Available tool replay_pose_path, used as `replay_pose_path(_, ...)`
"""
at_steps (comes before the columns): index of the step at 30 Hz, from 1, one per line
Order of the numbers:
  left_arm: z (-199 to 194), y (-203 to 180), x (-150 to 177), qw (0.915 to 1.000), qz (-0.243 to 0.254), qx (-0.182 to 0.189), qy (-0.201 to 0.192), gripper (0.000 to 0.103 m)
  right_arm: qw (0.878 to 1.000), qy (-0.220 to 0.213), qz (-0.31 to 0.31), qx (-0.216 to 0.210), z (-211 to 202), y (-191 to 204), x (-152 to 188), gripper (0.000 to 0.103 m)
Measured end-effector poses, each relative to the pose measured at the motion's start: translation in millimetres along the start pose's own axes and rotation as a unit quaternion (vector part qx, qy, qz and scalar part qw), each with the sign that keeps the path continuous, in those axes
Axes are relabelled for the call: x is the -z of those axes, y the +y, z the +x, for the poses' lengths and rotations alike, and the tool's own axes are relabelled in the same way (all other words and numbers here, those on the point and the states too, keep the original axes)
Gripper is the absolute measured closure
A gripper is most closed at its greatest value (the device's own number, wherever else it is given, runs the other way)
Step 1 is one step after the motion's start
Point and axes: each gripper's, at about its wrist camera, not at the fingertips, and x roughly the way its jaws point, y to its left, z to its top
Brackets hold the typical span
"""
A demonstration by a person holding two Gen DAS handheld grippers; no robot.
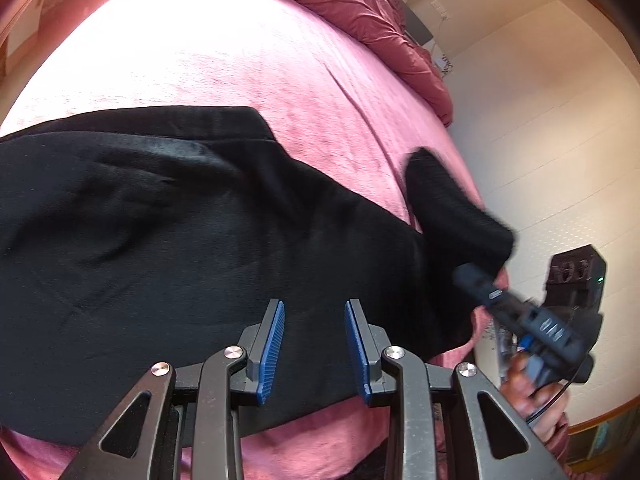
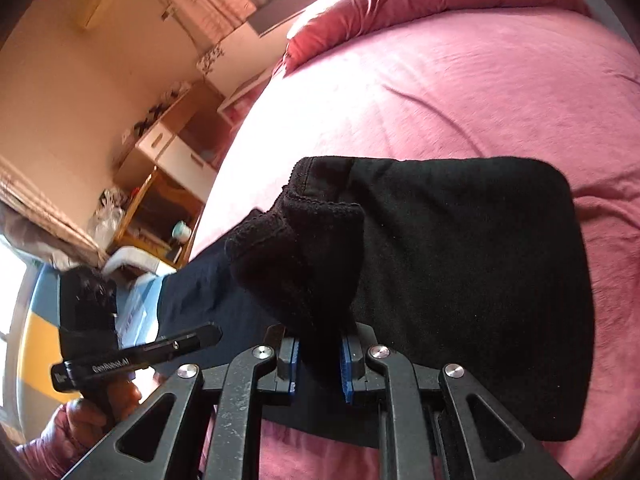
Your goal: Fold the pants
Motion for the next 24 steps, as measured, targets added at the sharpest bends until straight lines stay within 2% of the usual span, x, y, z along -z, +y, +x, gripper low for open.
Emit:
replay_pose_path(4,4.4,6.4,-2.1,0.999,-0.028,0.033,0.009,0.07,0.998,0.041,-0.035,0.027,39.7,15.9,16.3,0.087)
replay_pose_path(8,4.2,19.6,-5.4,0.9947,-0.073,0.07,0.022,0.067,0.994,0.06,-0.07,0.057,60.8,26.3,25.9,0.087)
replay_pose_path(11,14.1,26.9,-8.5,0.9899,-0.105,0.088,0.034,0.046,0.989,0.063,-0.11,0.077,69.7,39.1,32.3,0.083)
replay_pose_path(13,23.0,28.1,-9.7,0.988,-0.117,0.092,0.042,0.043,0.984,0.061,-0.141,0.089,77.9,51.9,36.5,0.079)
replay_pose_path(14,27.3,28.9,-11.2,0.9873,-0.121,0.091,0.048,0.04,0.982,0.063,-0.153,0.087,79.8,59.6,36.7,0.069)
replay_pose_path(19,44.9,28.2,-19.6,0.9856,-0.132,0.075,0.074,0.039,0.981,0.084,-0.17,0.038,81.9,68.4,41.0,0.049)
replay_pose_path(22,55.2,24.5,-20.6,0.9856,-0.128,0.059,0.093,0.041,0.985,0.085,-0.148,0.013,67.1,59.3,38.9,0.049)
replay_pose_path(24,60.9,20.0,-21.3,0.986,-0.121,0.052,0.102,0.041,0.988,0.075,-0.136,0.016,48.6,47.9,37.0,0.049)
